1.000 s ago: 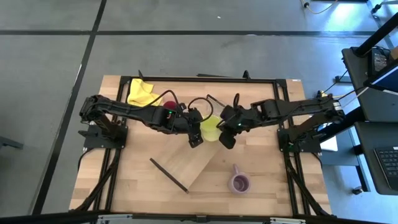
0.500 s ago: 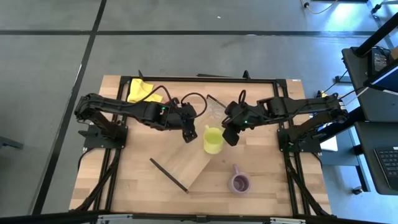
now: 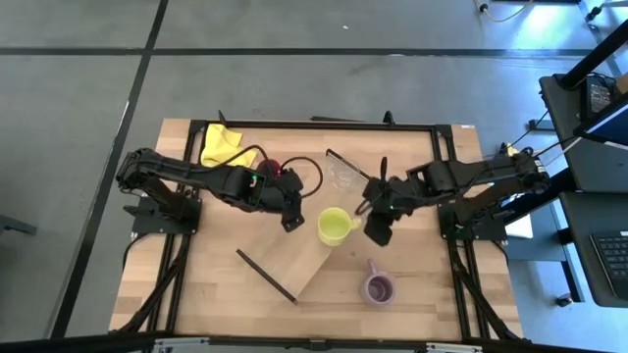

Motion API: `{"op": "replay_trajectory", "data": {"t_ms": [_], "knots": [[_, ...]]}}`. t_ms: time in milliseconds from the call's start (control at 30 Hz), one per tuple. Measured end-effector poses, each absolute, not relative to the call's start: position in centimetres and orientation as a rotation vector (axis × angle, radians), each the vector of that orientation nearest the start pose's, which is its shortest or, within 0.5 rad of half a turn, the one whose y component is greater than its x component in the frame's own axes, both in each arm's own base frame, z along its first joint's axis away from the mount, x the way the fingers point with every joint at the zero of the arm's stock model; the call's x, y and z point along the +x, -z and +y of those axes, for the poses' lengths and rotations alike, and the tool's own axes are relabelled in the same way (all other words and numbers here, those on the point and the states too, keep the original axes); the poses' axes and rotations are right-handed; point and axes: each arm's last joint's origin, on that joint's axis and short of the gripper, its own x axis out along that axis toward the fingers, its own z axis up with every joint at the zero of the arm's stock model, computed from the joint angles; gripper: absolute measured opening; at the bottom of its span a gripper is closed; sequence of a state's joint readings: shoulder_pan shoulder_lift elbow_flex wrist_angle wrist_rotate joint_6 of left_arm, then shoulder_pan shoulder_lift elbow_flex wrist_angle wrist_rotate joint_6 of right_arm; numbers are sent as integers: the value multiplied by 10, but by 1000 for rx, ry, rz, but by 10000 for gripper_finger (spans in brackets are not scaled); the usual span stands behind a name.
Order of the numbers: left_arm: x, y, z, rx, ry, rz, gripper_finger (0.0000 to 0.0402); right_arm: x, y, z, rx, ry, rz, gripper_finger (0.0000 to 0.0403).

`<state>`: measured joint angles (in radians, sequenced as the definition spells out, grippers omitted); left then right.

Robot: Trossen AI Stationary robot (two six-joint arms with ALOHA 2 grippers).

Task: Stack small to large cups/mugs on shelf
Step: Put the yellow mug on the shelf

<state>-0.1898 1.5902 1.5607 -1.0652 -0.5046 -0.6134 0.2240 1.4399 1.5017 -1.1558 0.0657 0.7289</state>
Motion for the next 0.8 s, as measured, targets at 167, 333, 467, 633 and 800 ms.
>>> {"op": "replay_trajectory", "data": {"t_ms": [167, 333, 467, 633, 800], "knots": [[312, -323, -55, -214, -552, 903, 43, 267, -359, 77, 548, 188, 1012, 52], [317, -308, -58, -270, -525, 885, 43, 275, -355, 83, 583, 200, 986, 52], [317, -307, -59, -290, -515, 890, 43, 280, -347, 93, 595, 142, 1053, 52], [319, -308, -60, -315, -486, 871, 43, 287, -336, 100, 580, 146, 1088, 52], [320, -308, -62, -316, -480, 867, 43, 295, -335, 101, 565, 121, 1049, 52]]}}
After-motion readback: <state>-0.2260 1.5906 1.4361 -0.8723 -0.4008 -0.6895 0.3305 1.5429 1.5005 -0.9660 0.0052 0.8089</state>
